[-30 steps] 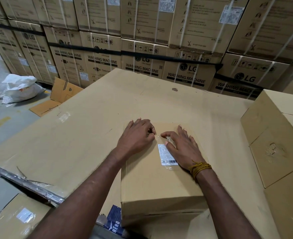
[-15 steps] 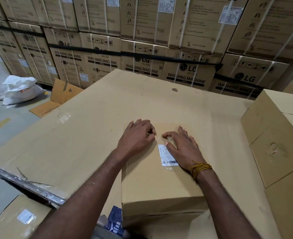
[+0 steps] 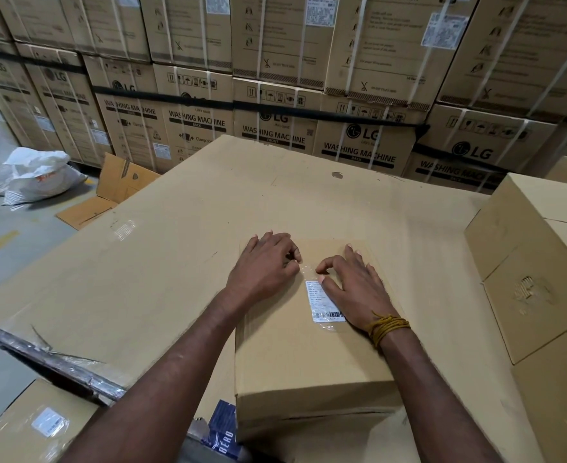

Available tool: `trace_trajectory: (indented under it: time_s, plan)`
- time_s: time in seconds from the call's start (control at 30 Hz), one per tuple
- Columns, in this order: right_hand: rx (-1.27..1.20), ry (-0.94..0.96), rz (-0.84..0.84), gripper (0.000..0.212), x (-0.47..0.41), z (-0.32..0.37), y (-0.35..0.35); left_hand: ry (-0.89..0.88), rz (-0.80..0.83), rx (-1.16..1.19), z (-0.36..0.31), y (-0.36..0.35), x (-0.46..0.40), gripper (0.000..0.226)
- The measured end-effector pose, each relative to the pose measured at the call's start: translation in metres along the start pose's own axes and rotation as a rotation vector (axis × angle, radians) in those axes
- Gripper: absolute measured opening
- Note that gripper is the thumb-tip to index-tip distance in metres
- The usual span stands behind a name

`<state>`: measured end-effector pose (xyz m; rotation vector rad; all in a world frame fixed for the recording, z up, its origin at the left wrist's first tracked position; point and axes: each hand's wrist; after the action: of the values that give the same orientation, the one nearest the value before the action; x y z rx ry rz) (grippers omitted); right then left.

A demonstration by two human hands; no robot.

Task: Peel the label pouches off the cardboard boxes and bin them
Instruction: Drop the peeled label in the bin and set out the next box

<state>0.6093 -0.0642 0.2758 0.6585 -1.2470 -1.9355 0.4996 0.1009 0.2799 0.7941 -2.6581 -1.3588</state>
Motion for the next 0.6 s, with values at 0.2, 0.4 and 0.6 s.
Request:
trace_trajectory:
  time_s: [0.2,0.4,0.6]
  plan:
    - [0.006,0.007,0.003,0.027,-0.0003,-0.0004,0.0003,0.001,0.0,-0.002,-0.0004,0.0004,0.0004,0.015]
    - [0.026,0.01,0.003,0.031,-0.0001,-0.0001,-0.0006,-0.006,-0.009,-0.005,0.0,0.0,0.0004,0.015]
    - [-0.006,0.003,-0.01,0.02,0.0013,0.0,-0.0009,-0.005,-0.006,-0.008,0.0001,-0.0004,0.0004,0.016]
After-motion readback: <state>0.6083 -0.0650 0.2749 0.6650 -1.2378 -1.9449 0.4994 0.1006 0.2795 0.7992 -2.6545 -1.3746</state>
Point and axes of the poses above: each hand's wrist, its own x-axis away from the middle knuckle, its own y-axis out of the back of the hand, z = x × y, and after that the axes turned 8 degrees about x, right-handed
